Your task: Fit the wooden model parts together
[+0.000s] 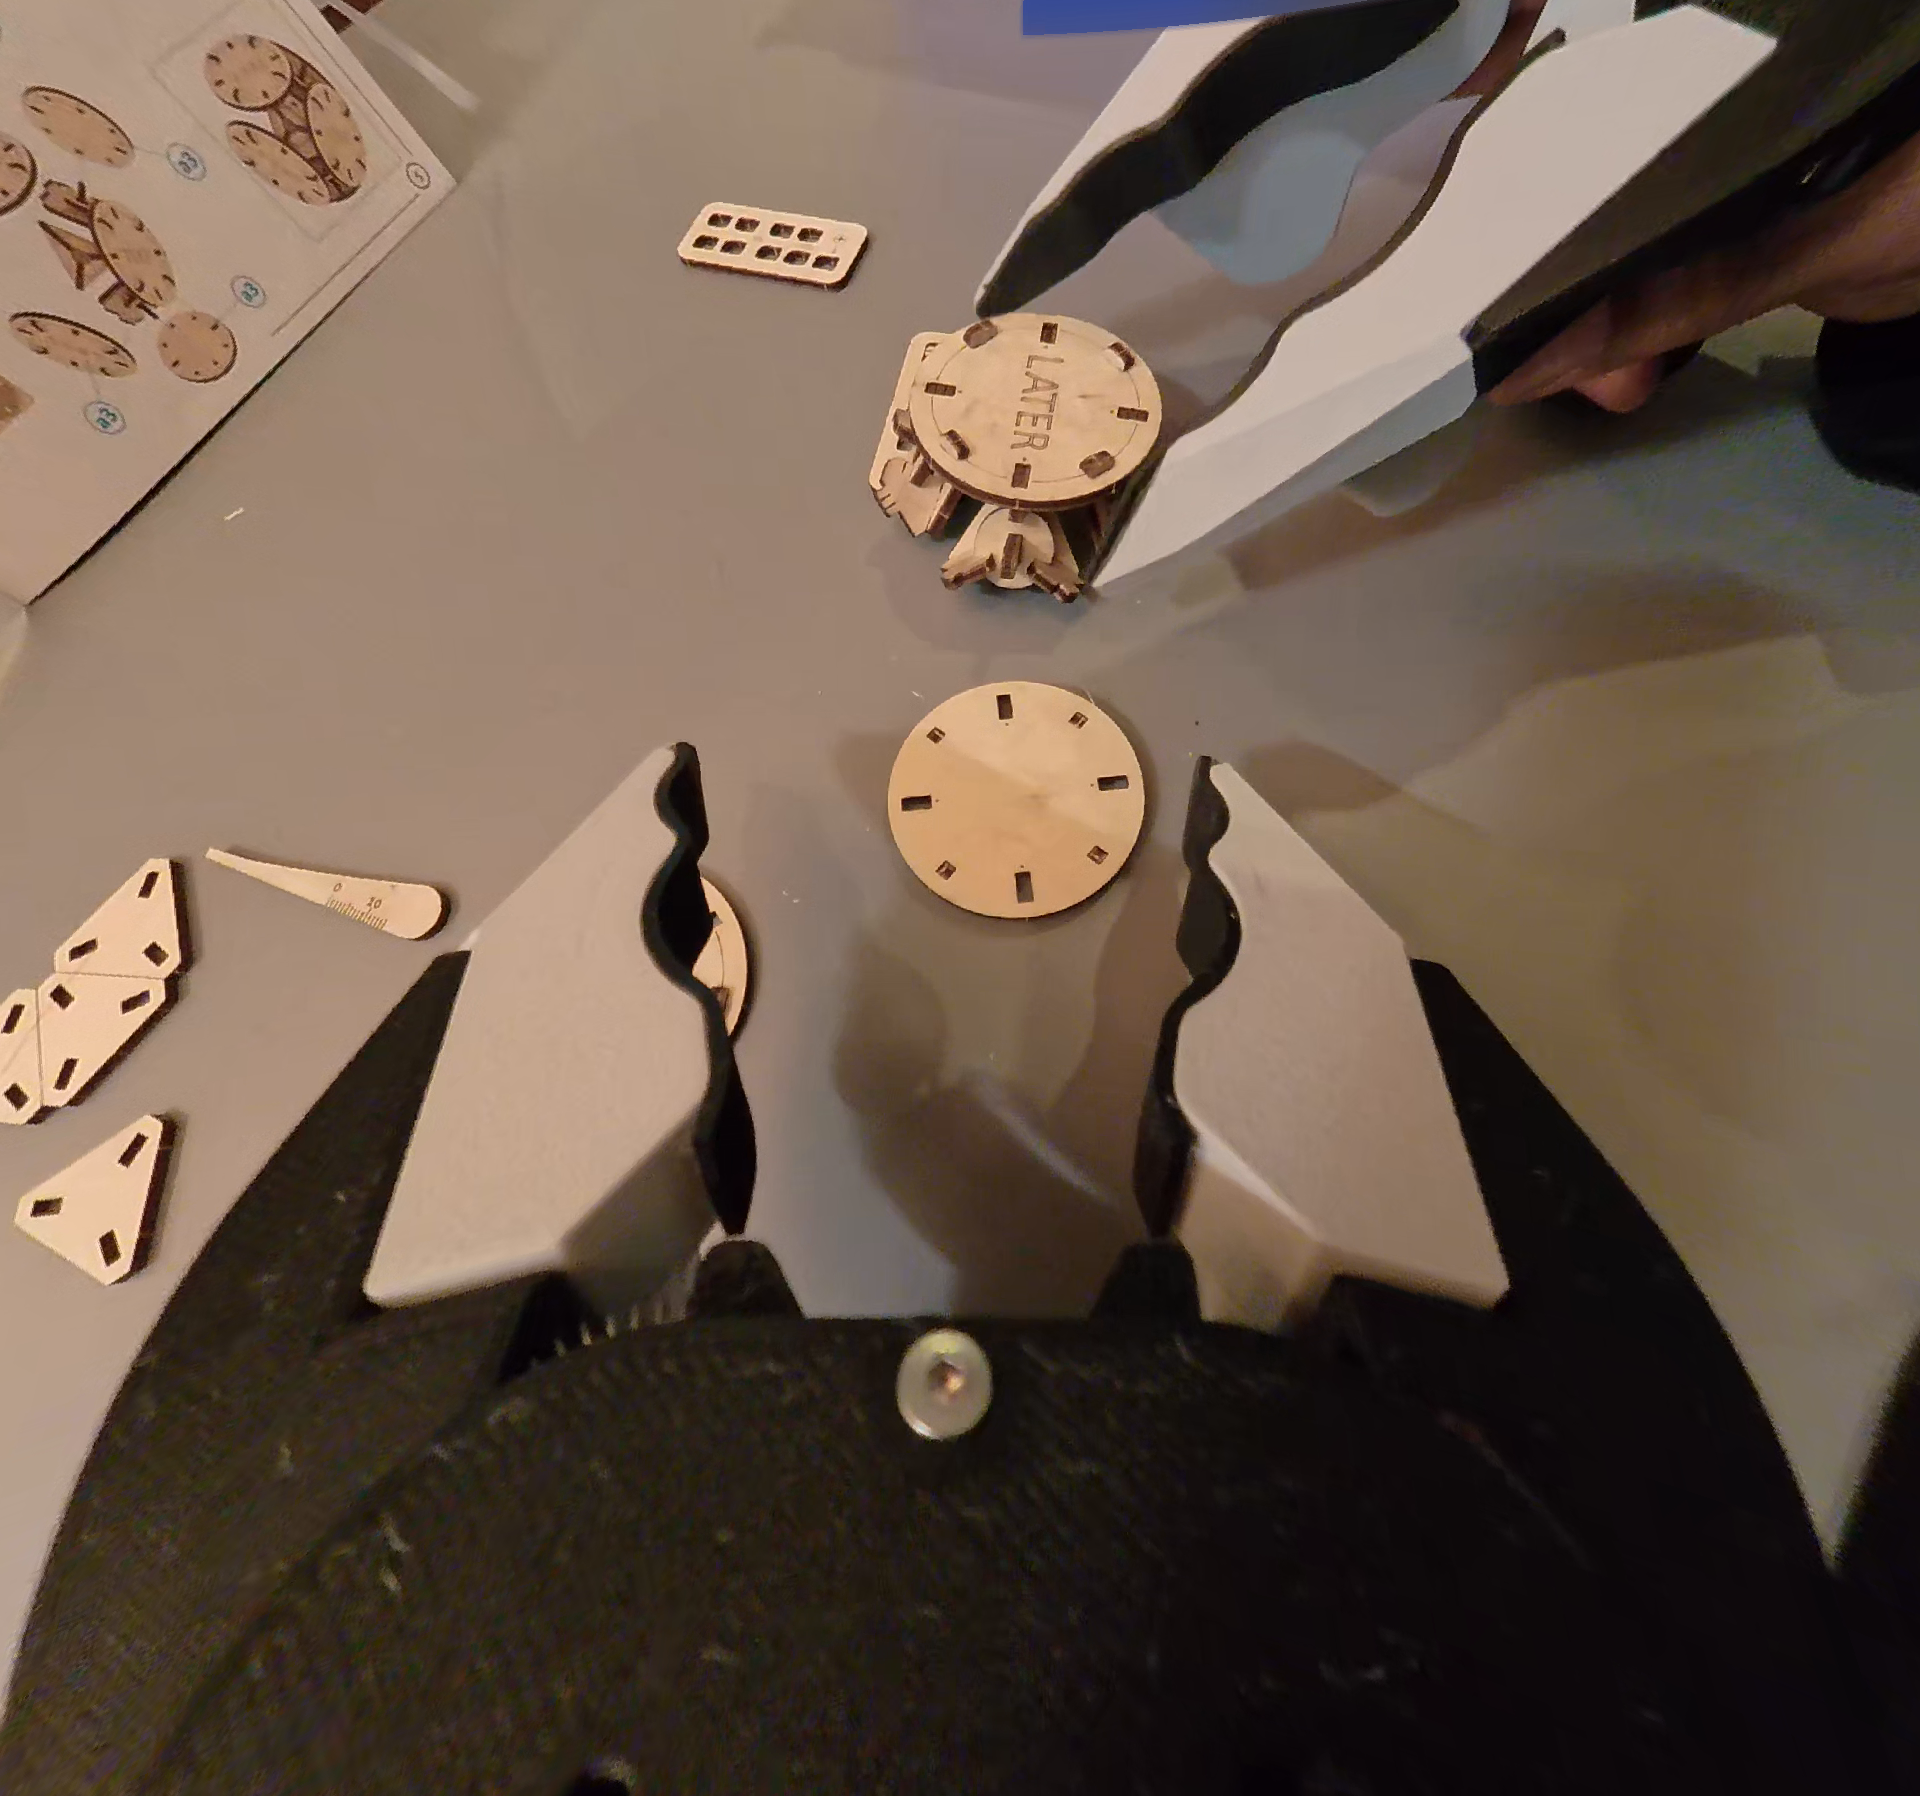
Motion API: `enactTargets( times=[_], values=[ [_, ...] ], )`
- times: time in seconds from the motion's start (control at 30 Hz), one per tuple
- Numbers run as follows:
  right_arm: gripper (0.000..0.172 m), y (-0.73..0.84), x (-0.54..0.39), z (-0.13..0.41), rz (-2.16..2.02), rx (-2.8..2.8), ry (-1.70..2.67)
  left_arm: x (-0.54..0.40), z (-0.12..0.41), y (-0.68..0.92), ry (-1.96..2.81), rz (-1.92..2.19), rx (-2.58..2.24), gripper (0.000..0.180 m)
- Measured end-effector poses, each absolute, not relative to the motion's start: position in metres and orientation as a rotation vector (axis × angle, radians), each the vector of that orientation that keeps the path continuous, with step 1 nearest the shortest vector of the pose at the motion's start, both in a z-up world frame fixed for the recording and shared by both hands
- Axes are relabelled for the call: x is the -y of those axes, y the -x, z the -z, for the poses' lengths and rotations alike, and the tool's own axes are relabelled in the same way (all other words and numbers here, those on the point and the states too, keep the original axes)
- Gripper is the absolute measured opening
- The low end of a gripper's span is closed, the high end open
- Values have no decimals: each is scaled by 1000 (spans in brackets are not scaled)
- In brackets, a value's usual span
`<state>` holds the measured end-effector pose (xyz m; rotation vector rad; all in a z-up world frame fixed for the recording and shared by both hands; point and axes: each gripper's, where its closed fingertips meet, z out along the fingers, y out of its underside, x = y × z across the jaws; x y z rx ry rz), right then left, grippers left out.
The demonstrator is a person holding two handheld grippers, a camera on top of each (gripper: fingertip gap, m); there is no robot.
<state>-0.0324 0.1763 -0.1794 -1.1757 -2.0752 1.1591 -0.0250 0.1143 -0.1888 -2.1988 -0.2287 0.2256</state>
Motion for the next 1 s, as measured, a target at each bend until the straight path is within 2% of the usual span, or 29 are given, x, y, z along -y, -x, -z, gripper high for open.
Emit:
enactTargets(
  times=[0.8,0.93,1.0],
  values=[
    [71,33,-176,184,-1129,2095,1184,-115,190,25,2209,-215,230,88],
    [64,33,-179,186,-1115,2094,1202,-115,191,23,2217,-211,216,88],
    [55,33,-179,188,-1097,2103,1212,-115,191,22,2217,-213,207,88]
  ],
)
